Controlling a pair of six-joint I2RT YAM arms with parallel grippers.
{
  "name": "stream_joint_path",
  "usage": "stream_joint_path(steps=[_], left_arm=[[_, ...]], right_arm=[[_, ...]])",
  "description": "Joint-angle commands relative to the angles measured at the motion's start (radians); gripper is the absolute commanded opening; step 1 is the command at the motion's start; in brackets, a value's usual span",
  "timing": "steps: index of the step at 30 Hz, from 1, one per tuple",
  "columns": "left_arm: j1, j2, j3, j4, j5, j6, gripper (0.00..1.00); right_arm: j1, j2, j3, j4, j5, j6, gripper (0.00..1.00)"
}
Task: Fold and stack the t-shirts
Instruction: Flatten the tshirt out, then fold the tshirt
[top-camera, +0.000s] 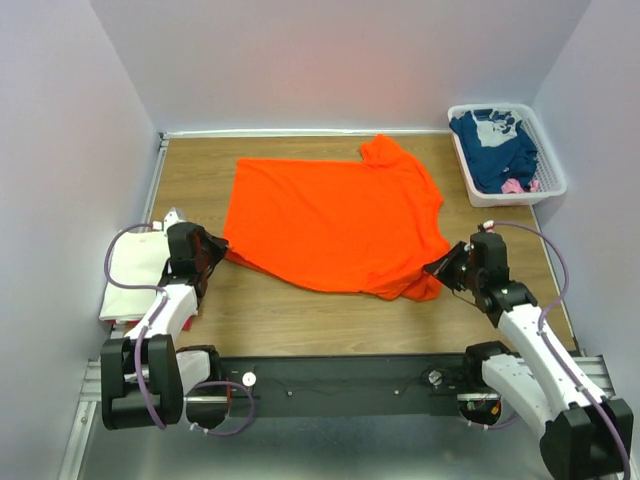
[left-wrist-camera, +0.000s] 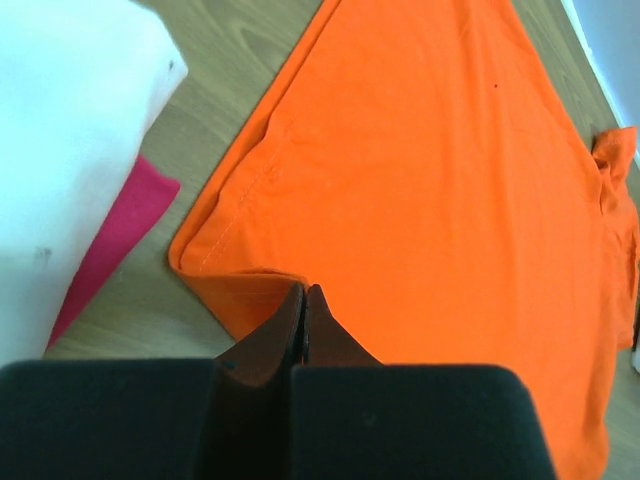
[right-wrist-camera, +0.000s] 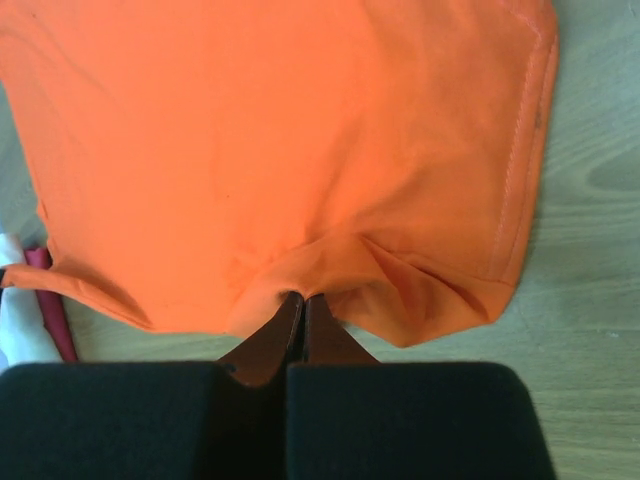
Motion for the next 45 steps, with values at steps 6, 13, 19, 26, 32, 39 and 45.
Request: stream_joint_path(steps=[6,13,19,26,32,39,45], left_arm=[[0.0,0.106,0.125,-0.013,-0.063,-0.001,0.0],[-0.002,0.221,0.191,-0.008,-0.065,-0.02,0.0],[-0.002,0.287,0.225,-0.011,-0.06,-0.034,0.0],[0.001,0.28,0.233,-0.023,-0.066,-0.035,0.0],[0.004,0.269,0.251,-0.043,-0.065,-0.032,0.0],[0.008,0.278,0.266,-0.053,-0.088,-0.029,0.0],[0.011,0.287,0.286,-0.059,-0.097,-0.024,0.0]], right_arm=[[-0.001,0.284,0.222,0.056,0.064,-0.069,0.01],[-0.001,0.498,0.34,0.125,0.074,-0.083,0.0],[-0.003,0.583,0.383,0.156,0.1,-0.078,0.0],[-0.001,0.583,0.4,0.164,0.117,-0.077,0.01],[-0.003,0.58,0.423,0.164,0.143,-0.083,0.01],[-0.006,0.595,0.449,0.165,0.144,-0.092,0.0],[-0.035,0.601,0.461,0.164,0.146,-0.1,0.01]])
